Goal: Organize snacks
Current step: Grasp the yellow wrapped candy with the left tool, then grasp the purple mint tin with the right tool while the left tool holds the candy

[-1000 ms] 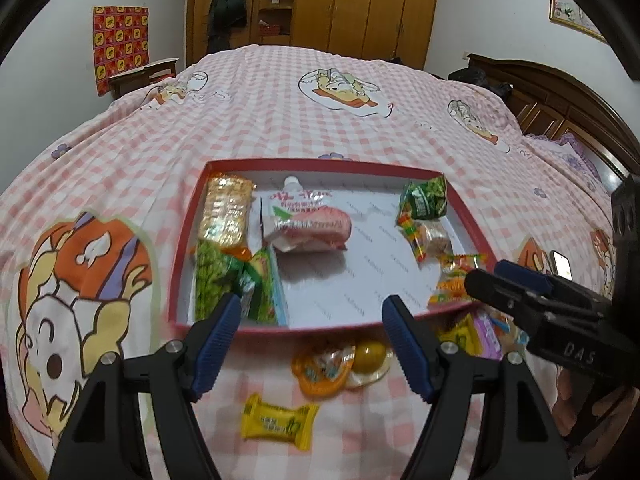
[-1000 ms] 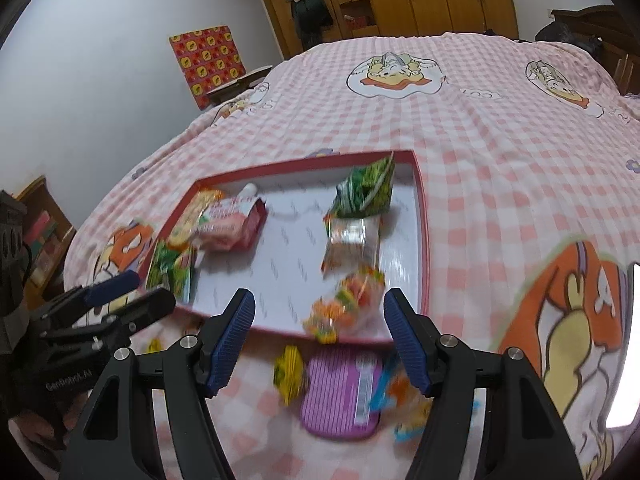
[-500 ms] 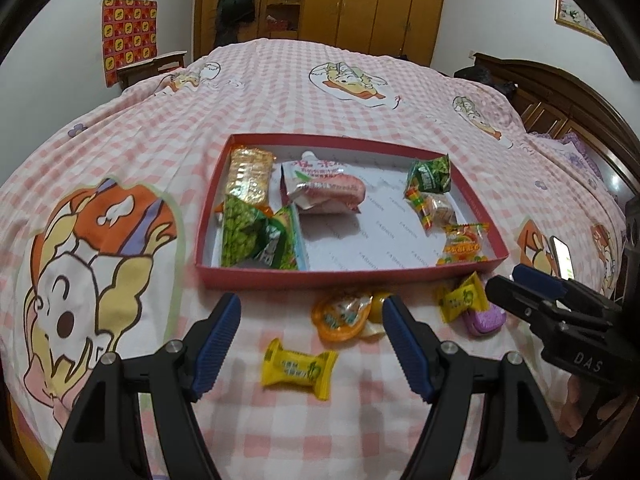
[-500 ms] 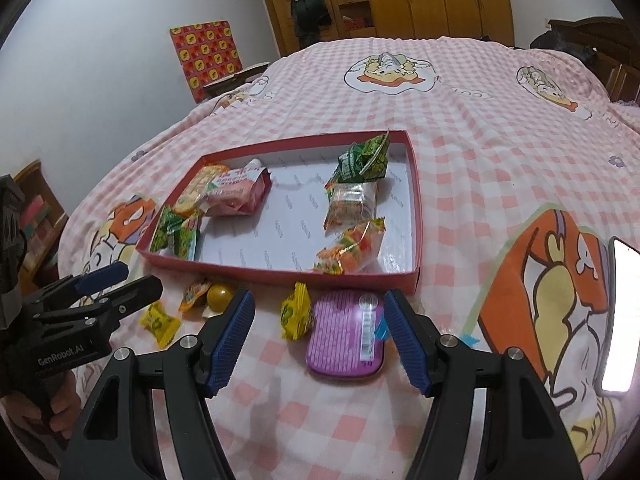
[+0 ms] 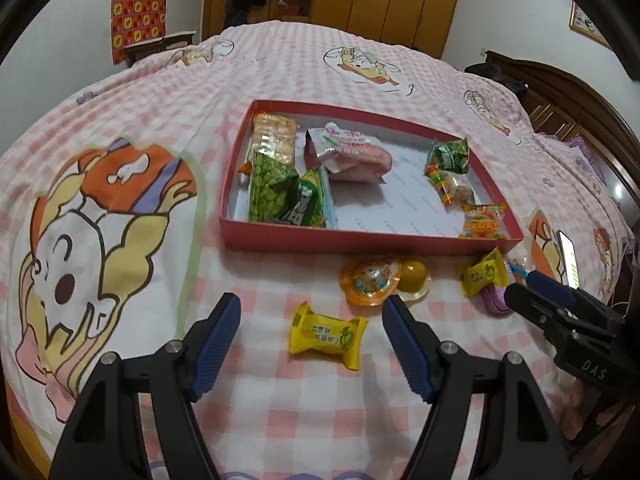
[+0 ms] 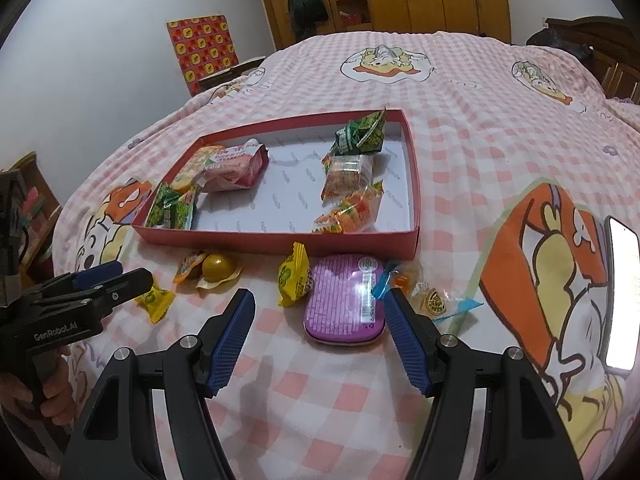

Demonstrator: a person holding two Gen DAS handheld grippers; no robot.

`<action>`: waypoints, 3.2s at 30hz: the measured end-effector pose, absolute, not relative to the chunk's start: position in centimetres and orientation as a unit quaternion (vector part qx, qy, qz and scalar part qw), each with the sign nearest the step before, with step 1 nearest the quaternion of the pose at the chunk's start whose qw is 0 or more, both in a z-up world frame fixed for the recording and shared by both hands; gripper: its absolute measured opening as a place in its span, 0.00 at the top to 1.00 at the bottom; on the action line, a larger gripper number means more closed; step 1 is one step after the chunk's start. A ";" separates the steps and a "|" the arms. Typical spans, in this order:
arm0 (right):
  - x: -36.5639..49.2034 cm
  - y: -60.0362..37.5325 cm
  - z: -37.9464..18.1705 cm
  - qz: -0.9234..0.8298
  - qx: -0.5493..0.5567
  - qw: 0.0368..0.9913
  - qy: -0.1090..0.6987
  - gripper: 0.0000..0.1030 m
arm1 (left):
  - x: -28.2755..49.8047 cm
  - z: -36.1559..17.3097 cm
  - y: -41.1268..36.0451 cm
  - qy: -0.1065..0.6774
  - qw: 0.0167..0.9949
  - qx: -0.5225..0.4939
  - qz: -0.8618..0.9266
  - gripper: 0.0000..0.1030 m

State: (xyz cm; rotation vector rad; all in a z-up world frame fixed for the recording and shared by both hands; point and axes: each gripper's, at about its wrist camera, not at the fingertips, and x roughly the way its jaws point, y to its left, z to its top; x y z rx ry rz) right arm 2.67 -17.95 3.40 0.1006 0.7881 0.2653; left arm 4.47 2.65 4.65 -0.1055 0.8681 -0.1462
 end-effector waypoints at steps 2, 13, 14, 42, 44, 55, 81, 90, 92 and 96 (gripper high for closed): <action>2.5 -18.0 3.3 0.128 0.049 0.914 0.382 0.33 | 4.5 4.6 2.4 0.420 0.903 -0.050 -0.077 0.25; 2.3 -18.0 2.1 0.125 0.054 0.909 0.395 0.33 | 3.4 3.5 2.4 0.428 0.899 -0.038 -0.079 0.25; 2.3 -18.0 2.0 0.125 0.055 0.908 0.395 0.33 | 3.3 3.4 2.5 0.428 0.899 -0.039 -0.080 0.25; 1.9 -17.1 3.5 0.150 0.081 0.915 0.367 0.34 | 3.5 1.6 2.6 0.425 0.899 -0.048 -0.090 0.65; 2.2 -16.7 3.4 0.154 0.077 0.914 0.368 0.37 | 3.4 1.6 2.5 0.424 0.900 -0.049 -0.091 0.65; 2.5 -17.4 2.5 0.111 0.050 0.916 0.382 0.38 | 3.4 1.6 2.6 0.424 0.900 -0.051 -0.093 0.64; 4.2 -17.8 0.7 0.085 0.028 0.908 0.408 0.50 | 3.4 1.5 2.5 0.423 0.900 -0.045 -0.091 0.64; 2.6 -17.1 1.9 0.099 0.011 0.919 0.383 0.50 | 3.4 1.9 2.3 0.423 0.900 -0.047 -0.094 0.69; 2.3 -17.1 2.1 0.101 0.012 0.920 0.378 0.50 | 3.3 2.1 2.3 0.423 0.900 -0.047 -0.096 0.69; 1.9 -17.4 2.5 0.107 0.023 0.920 0.375 0.50 | 3.1 2.7 2.3 0.419 0.901 -0.050 -0.101 0.70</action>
